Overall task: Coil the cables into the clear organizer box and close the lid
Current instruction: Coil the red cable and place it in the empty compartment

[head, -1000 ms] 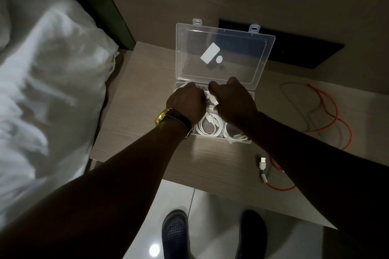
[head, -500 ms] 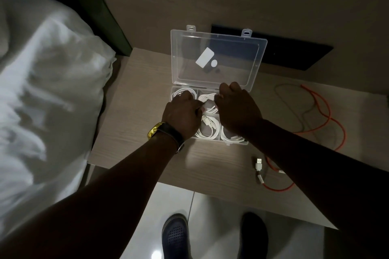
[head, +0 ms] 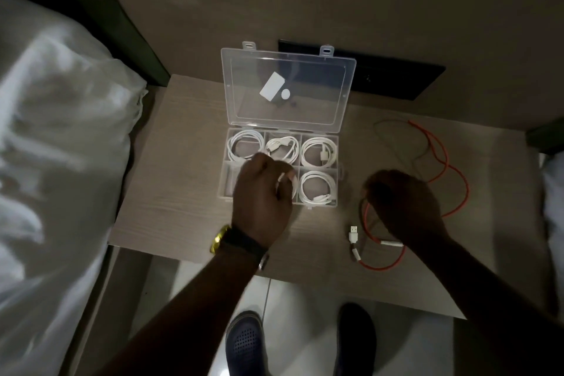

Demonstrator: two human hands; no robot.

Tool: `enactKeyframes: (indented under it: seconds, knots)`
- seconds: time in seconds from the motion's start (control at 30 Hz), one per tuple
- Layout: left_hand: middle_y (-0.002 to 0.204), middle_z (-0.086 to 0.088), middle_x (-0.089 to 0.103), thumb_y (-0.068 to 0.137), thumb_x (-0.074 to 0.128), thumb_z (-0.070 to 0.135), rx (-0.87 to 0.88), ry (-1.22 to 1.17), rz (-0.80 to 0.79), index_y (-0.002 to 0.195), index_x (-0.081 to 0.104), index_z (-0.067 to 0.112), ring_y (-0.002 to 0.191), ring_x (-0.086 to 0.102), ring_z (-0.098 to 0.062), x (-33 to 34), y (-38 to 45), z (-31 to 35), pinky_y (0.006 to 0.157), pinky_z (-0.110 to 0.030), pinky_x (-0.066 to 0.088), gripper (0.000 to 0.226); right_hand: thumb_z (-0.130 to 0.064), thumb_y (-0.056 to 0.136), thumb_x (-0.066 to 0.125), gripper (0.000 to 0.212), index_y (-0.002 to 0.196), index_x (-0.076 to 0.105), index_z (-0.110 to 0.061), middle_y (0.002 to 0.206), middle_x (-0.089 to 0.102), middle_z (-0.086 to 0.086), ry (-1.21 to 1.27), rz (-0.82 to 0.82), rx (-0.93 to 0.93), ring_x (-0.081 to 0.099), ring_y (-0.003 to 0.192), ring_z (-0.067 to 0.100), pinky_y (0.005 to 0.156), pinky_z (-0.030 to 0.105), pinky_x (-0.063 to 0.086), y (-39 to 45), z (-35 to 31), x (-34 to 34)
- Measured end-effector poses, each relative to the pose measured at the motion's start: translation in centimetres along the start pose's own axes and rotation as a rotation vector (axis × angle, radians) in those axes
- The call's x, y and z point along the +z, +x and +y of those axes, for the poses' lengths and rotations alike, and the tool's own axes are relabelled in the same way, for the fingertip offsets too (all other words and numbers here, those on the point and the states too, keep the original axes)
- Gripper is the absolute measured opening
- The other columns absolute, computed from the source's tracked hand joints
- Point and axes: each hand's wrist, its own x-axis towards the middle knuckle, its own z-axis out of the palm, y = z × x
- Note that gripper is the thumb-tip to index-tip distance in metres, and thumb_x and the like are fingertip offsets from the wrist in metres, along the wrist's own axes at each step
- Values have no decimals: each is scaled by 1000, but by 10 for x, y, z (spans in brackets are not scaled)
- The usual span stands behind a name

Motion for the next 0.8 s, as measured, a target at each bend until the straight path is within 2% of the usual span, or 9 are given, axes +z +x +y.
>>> enactKeyframes:
  seconds: [0.17, 0.23, 0.3, 0.37, 0.47, 0.57, 0.67, 0.73, 0.8]
  knots:
    - [94, 6, 63, 83, 62, 11, 55, -183, -161, 93, 64, 26, 87, 60, -14, 30, -57, 43, 78, -16, 43, 19, -56, 69, 73, 31, 88, 70, -32, 90, 69, -6, -284, -361, -127, 65, 86, 19, 74, 35, 53, -71, 26, 14]
    - [103, 3, 66, 74, 67, 7, 131, -223, -303, 102, 64, 26, 100, 58, -13, 45, -72, 51, 90, -15, 42, 34, -48, 56, 84, 40, 91, 72, -33, 87, 73, -7, -407, -373, -250, 67, 79, 20, 70, 38, 55, -84, 33, 19]
    - [116, -2, 64, 70, 69, 12, 165, -219, -496, 112, 62, 23, 111, 54, -16, 60, -80, 56, 100, -19, 41, 44, -32, 67, 79, 24, 90, 73, -31, 79, 74, -4, -365, -292, -422, 68, 70, 23, 66, 37, 54, -85, 40, 20]
    - [119, -8, 62, 74, 66, 18, 180, -201, -624, 112, 64, 14, 115, 55, -24, 70, -84, 61, 101, -33, 44, 38, -21, 81, 66, 10, 89, 72, -23, 79, 73, 0, -229, -270, -540, 68, 69, 26, 68, 37, 53, -81, 46, 15]
    - [109, -14, 69, 84, 59, 18, 203, -160, -616, 99, 71, 8, 107, 60, -30, 79, -82, 64, 95, -38, 47, 21, -10, 85, 59, 12, 89, 69, -14, 82, 70, 6, -116, -195, -539, 67, 72, 27, 70, 39, 55, -78, 53, -1]
    - [112, -13, 68, 93, 57, 16, -202, -470, -689, 90, 71, 2, 90, 64, -18, 72, -76, 87, 78, -29, 52, 20, -13, 93, 52, 13, 100, 63, -13, 92, 63, 4, 37, -125, -394, 62, 76, 21, 64, 33, 50, -74, 61, -21]
    - [63, 1, 56, 89, 62, 33, -866, -988, -849, 79, 71, 10, 48, 43, -9, 56, -65, 115, 44, -20, 33, 27, -22, 97, 50, 8, 99, 57, -23, 93, 53, -9, 175, -48, -328, 53, 78, 7, 62, 17, 37, -67, 63, -33]
    - [51, 7, 41, 87, 59, 40, -1042, -1131, -1044, 71, 70, 16, 43, 35, -8, 44, -59, 126, 45, -22, 25, 31, -27, 97, 48, 12, 94, 58, -23, 89, 50, -11, 210, 33, -363, 52, 76, 7, 63, 21, 39, -65, 61, -37]
    - [53, 7, 44, 90, 52, 42, -1049, -1209, -1189, 72, 68, 16, 43, 34, -8, 30, -54, 136, 46, -22, 25, 35, -30, 98, 47, 16, 91, 59, -21, 87, 49, -11, 250, 128, -356, 51, 77, 8, 65, 24, 41, -64, 58, -40]
